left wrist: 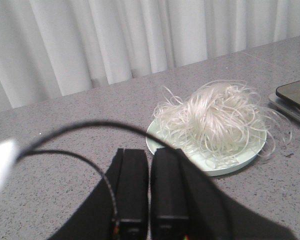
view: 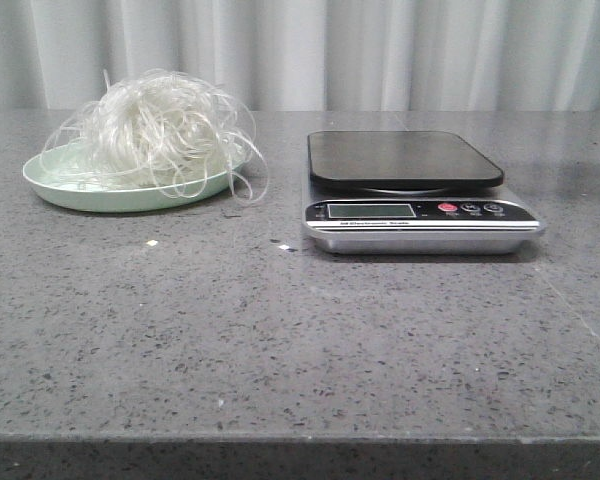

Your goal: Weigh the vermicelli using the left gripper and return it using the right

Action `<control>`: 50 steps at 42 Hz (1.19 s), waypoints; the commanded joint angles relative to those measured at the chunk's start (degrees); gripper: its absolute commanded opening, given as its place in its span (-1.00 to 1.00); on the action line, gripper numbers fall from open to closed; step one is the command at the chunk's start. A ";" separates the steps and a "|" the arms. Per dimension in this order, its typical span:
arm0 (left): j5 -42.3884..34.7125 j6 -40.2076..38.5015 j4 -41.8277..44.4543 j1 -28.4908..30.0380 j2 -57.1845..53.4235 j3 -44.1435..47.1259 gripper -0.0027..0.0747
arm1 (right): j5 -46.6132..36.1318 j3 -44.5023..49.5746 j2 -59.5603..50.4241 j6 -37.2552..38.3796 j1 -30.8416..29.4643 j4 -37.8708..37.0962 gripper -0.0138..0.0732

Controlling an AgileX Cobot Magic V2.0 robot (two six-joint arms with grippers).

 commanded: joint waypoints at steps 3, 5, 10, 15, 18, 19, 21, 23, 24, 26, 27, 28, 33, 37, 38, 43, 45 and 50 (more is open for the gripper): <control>-4.53 -0.59 -0.49 0.27 0.28 -1.65 -0.58 | -12.54 9.51 -8.92 0.12 -0.31 -0.24 -0.33; -4.53 -0.59 -0.49 0.27 0.28 -1.65 -0.58 | -15.11 12.69 -11.10 0.12 -0.31 -0.24 -0.33; -4.53 -0.59 -0.49 0.27 0.28 -1.65 -0.58 | -20.14 18.59 -15.62 0.12 -0.31 -0.24 -0.33; -4.53 -0.59 -0.49 0.27 0.28 -1.65 -0.58 | -20.84 22.19 -20.46 0.12 -0.31 -0.24 -0.33; -4.53 -0.59 -0.49 0.27 0.28 -1.65 -0.58 | -20.30 23.60 -23.29 0.12 -0.31 -0.24 -0.33; -4.53 -0.59 -0.49 0.27 0.28 -1.65 -0.58 | -20.23 23.97 -24.15 0.12 -0.31 -0.24 -0.33; -4.53 -0.59 -0.49 0.27 0.28 -1.65 -0.58 | -20.22 24.91 -26.13 0.12 -0.31 -0.24 -0.33; -4.53 -0.59 -0.49 0.27 0.28 -1.65 -0.58 | -20.28 26.00 -28.09 0.12 -0.31 -0.24 -0.33; -4.53 -0.59 -0.54 0.27 0.28 -1.65 -0.58 | -20.28 26.43 -29.15 0.12 -0.31 -0.24 -0.33; -4.53 -0.59 -1.12 0.27 0.28 -1.65 -0.58 | -19.99 27.54 -30.96 0.12 -0.31 -0.24 -0.33; -4.53 -0.59 -1.50 0.27 0.28 -1.65 -0.58 | -19.71 28.20 -32.15 0.12 -0.31 -0.24 -0.33; -4.53 -0.59 -1.83 0.27 0.28 -1.65 -0.58 | -19.50 28.70 -33.10 0.12 -0.31 -0.24 -0.33; -4.62 -0.59 -2.86 0.27 0.28 -1.65 -0.58 | -19.50 32.87 -39.05 0.12 -0.31 -0.24 -0.33; -4.62 -0.59 -3.79 0.27 0.28 -1.65 -0.58 | -19.68 36.65 -44.17 0.12 -0.31 -0.24 -0.33; -4.62 -0.59 -4.22 0.27 0.28 -1.65 -0.58 | -19.68 37.95 -45.57 0.12 -0.31 -0.24 -0.33; -4.62 -0.59 -4.55 0.27 0.28 -1.65 -0.58 | -20.04 43.89 -51.23 0.12 -0.31 -0.24 -0.33; -4.62 -0.59 -4.55 0.27 0.28 -1.65 -0.58 | -20.08 46.33 -53.44 0.12 -0.31 -0.19 -0.33; -4.62 -0.59 -4.55 0.27 0.28 -1.65 -0.58 | -21.45 51.97 -58.21 0.12 -0.31 0.22 -0.33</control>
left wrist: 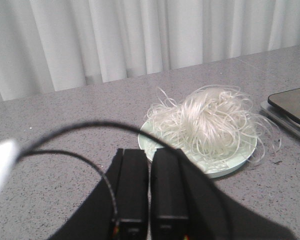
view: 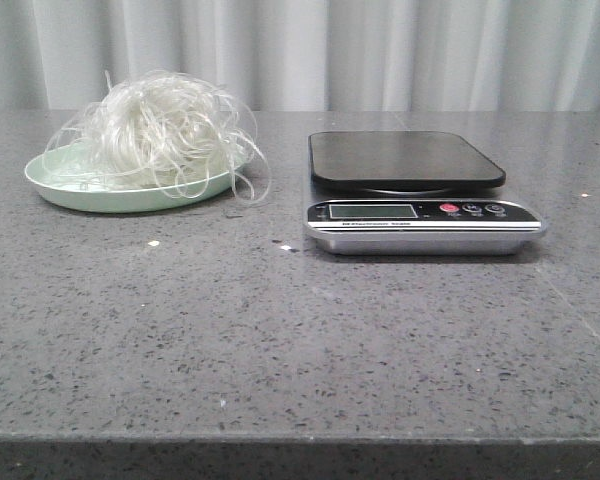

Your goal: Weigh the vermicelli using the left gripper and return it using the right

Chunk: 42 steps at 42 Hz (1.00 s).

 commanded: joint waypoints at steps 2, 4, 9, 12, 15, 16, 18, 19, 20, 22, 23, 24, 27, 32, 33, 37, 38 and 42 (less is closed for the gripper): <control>-4.62 -0.59 -0.72 0.27 0.28 -1.65 -0.58 | -6.83 3.62 -3.92 -0.19 -0.31 0.67 -0.33; -4.62 -0.59 -0.72 0.27 0.28 -1.65 -0.58 | -7.76 5.45 -4.97 -0.19 -0.31 1.18 -0.33; -4.62 -0.59 -0.72 0.27 0.28 -1.65 -0.58 | -8.96 8.61 -6.48 -0.19 -0.31 3.55 -0.33; -4.62 -0.59 -0.72 0.27 0.28 -1.65 -0.58 | -9.12 9.25 -6.48 -0.19 -0.31 4.44 -0.33; -4.51 -0.59 -0.72 0.27 0.28 -1.65 -0.58 | -9.35 9.44 -6.48 -0.19 -0.31 4.46 -0.33; -4.51 -0.59 -0.72 0.27 0.28 -1.65 -0.58 | -9.41 9.44 -6.48 -0.19 -0.31 4.46 -0.33; -4.51 -0.59 -0.72 0.27 0.28 -1.65 -0.58 | -9.96 9.44 -6.48 -0.19 -0.31 4.46 -0.33; -4.51 -0.59 -0.72 0.27 0.28 -1.65 -0.58 | -10.03 9.44 -6.48 -0.19 -0.31 4.46 -0.33; -4.51 -0.59 -0.72 0.27 0.28 -1.65 -0.58 | -10.13 9.44 -6.48 -0.19 -0.31 4.46 -0.33; -4.51 -0.59 -0.72 0.27 0.28 -1.65 -0.58 | -10.13 9.44 -6.48 -0.19 -0.31 4.46 -0.33; -4.51 -0.59 -0.72 0.27 0.28 -1.65 -0.58 | -10.13 9.44 -6.48 -0.19 -0.31 4.46 -0.33; -4.51 -0.59 -0.72 0.27 0.28 -1.65 -0.58 | -10.13 9.44 -6.48 -0.19 -0.31 4.46 -0.33; -4.51 -0.59 -0.72 0.27 0.28 -1.65 -0.58 | -10.13 9.44 -6.48 -0.19 -0.31 4.46 -0.33; -4.51 -0.59 -0.72 0.27 0.28 -1.65 -0.58 | -10.13 9.44 -6.48 -0.19 -0.31 4.46 -0.33; -4.51 -0.59 -0.72 0.27 0.28 -1.65 -0.58 | -10.13 9.44 -6.48 -0.19 -0.31 4.46 -0.33; -4.51 -0.59 -0.72 0.27 0.28 -1.65 -0.58 | -10.13 9.44 -6.48 -0.19 -0.31 4.46 -0.33; -4.51 -0.59 -0.72 0.27 0.28 -1.65 -0.58 | -10.13 9.44 -6.48 -0.19 -0.31 4.46 -0.33; -4.51 -0.59 -0.72 0.27 0.28 -1.65 -0.58 | -10.13 9.44 -6.48 -0.19 -0.31 4.46 -0.33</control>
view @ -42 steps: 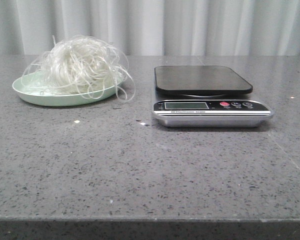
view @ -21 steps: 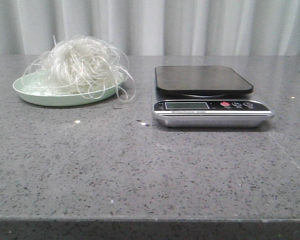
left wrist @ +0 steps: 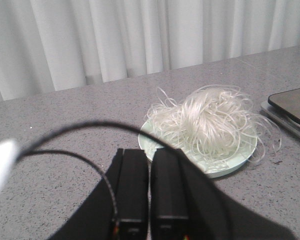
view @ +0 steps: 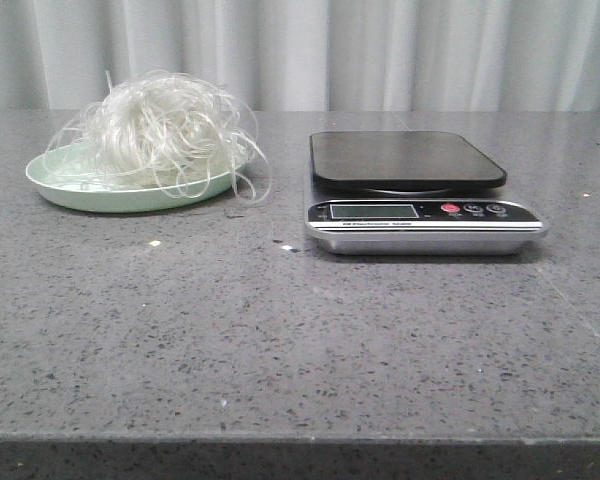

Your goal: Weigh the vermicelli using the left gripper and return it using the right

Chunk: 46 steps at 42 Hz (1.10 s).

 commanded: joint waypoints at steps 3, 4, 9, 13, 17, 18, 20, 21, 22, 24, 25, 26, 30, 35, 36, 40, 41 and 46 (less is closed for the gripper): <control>-4.51 -0.59 -0.60 0.27 0.28 -1.54 -0.58 | -4.89 -1.51 0.28 -0.28 -0.31 0.09 -0.33; -4.51 -0.59 -0.60 0.27 0.28 -1.42 -0.58 | -4.89 -1.51 0.28 -0.28 -0.31 0.09 -0.33; -5.20 -0.59 -1.94 0.51 0.28 -0.07 -0.58 | -4.89 -1.51 0.28 -0.28 -0.31 0.09 -0.33; -6.77 -0.59 -2.73 2.15 -0.51 1.45 -0.58 | -4.89 -1.51 0.28 -0.28 -0.31 0.09 -0.33; -7.08 -0.59 -3.44 5.57 -2.92 2.72 -0.58 | -4.89 -1.51 0.28 -0.28 -0.31 0.09 -0.33; -7.08 -0.59 -3.44 6.38 -3.95 3.21 -0.58 | -4.89 -1.51 0.28 -0.28 -0.31 0.09 -0.33; -7.08 -0.59 -3.44 8.24 -5.94 4.30 -0.58 | -4.89 -1.51 0.28 -0.28 -0.31 0.09 -0.33; -7.08 -0.59 -3.44 9.00 -6.89 4.87 -0.58 | -4.89 -1.51 0.28 -0.28 -0.31 0.09 -0.33; -7.08 -0.59 -3.44 9.71 -7.56 5.50 -0.58 | -4.89 -1.51 0.28 -0.28 -0.31 0.09 -0.33; -7.08 -0.59 -3.44 11.41 -10.33 7.17 -0.58 | -4.89 -1.51 0.28 -0.28 -0.31 0.09 -0.33; -7.08 -0.59 -3.44 11.92 -11.40 8.23 -0.58 | -4.89 -1.51 0.28 -0.28 -0.31 0.09 -0.33; -7.08 -0.59 -3.44 12.35 -12.85 9.40 -0.58 | -4.89 -1.51 0.28 -0.28 -0.31 0.09 -0.33; -7.08 -0.59 -3.44 13.14 -17.94 13.69 -0.58 | -4.89 -1.51 0.28 -0.28 -0.31 0.09 -0.33; -7.08 -0.59 -3.44 13.14 -23.10 19.35 -0.58 | -4.89 -1.51 0.28 -0.28 -0.31 0.09 -0.33; -7.34 -0.59 -3.44 13.14 -23.33 20.28 -0.58 | -4.89 -1.51 0.28 -0.28 -0.31 0.09 -0.33; -9.83 -0.59 -7.36 13.14 -23.00 23.65 -0.58 | -4.85 -1.51 0.34 -0.28 -0.31 0.09 -0.33; -7.71 -0.59 -8.17 13.14 -23.05 23.65 -0.58 | -4.85 -1.51 0.34 -0.28 -0.31 0.09 -0.33; -7.01 -0.59 -8.34 13.14 -23.05 23.54 -0.58 | -4.85 -1.51 0.34 -0.28 -0.31 0.09 -0.33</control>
